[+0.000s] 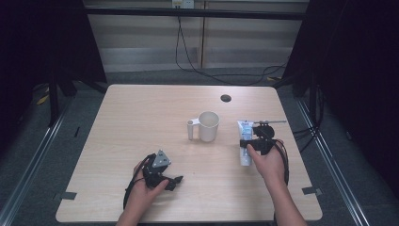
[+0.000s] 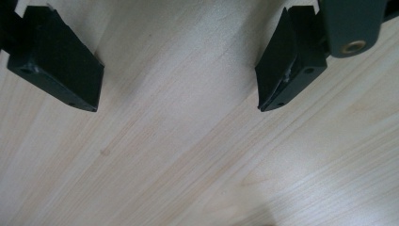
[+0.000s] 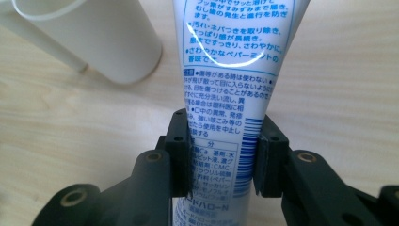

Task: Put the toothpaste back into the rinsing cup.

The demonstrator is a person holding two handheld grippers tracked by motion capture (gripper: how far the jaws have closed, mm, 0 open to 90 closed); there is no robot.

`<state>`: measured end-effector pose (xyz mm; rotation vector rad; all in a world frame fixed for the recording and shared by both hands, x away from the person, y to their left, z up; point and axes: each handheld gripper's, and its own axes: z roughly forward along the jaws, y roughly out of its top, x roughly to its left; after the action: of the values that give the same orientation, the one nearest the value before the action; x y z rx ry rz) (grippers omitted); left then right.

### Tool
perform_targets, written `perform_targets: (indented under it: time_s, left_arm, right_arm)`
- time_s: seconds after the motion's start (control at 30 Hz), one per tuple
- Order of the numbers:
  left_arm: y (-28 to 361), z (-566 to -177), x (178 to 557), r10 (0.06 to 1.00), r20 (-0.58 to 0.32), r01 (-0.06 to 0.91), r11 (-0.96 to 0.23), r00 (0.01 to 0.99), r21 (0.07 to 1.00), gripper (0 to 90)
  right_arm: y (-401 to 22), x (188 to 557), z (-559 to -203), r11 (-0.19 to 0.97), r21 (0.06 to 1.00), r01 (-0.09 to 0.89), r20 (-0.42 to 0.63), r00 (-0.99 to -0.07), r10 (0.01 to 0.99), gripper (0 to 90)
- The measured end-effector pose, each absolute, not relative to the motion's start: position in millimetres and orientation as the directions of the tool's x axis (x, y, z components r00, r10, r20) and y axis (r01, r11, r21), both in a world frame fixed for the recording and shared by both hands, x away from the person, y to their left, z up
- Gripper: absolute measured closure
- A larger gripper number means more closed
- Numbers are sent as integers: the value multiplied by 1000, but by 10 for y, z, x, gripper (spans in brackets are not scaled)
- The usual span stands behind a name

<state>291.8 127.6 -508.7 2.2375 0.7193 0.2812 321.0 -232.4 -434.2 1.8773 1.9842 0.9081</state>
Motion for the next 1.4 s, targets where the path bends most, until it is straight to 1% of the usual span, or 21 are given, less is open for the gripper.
perform_targets:
  time_s: [0.1,0.13,0.17,0.27,0.6,0.77,0.9,1.1,1.4]
  left_arm:
    - [1276,-5087,2918,576,-20,409,-557,818,723,152]
    - [1276,-5087,2918,575,-20,409,-557,818,723,152]
    - [1276,-5087,2918,575,-20,409,-557,818,723,152]
    - [1276,-5087,2918,576,-20,410,-556,817,723,152]
    - [1276,-5088,2918,576,-20,409,-556,818,723,152]
    - [1276,-5087,2918,576,-20,409,-557,818,723,152]
    - [1276,-5087,2918,575,-20,409,-557,818,723,152]
    - [1276,-5087,2918,576,-19,409,-557,817,723,152]
    - [1276,-5087,2918,575,-21,410,-556,818,723,152]
  right_arm:
    - [-2352,3185,-4314,-45,658,752,229,-143,963,646]
    - [-2365,3167,-4298,-48,699,713,224,-156,962,646]
    - [-2365,3167,-4298,-48,699,713,224,-156,962,646]
    - [-2379,3146,-4277,-64,741,668,238,-173,956,646]
    - [-2306,3093,-4196,-58,854,518,202,-226,953,646]
    - [-2257,3090,-4190,-58,881,470,193,-245,950,644]
    - [-2226,3098,-4206,-70,885,461,204,-246,948,643]
    - [-2196,3094,-4235,-73,909,410,196,-264,944,642]
    - [-2122,3095,-4196,-65,935,348,180,-308,934,638]
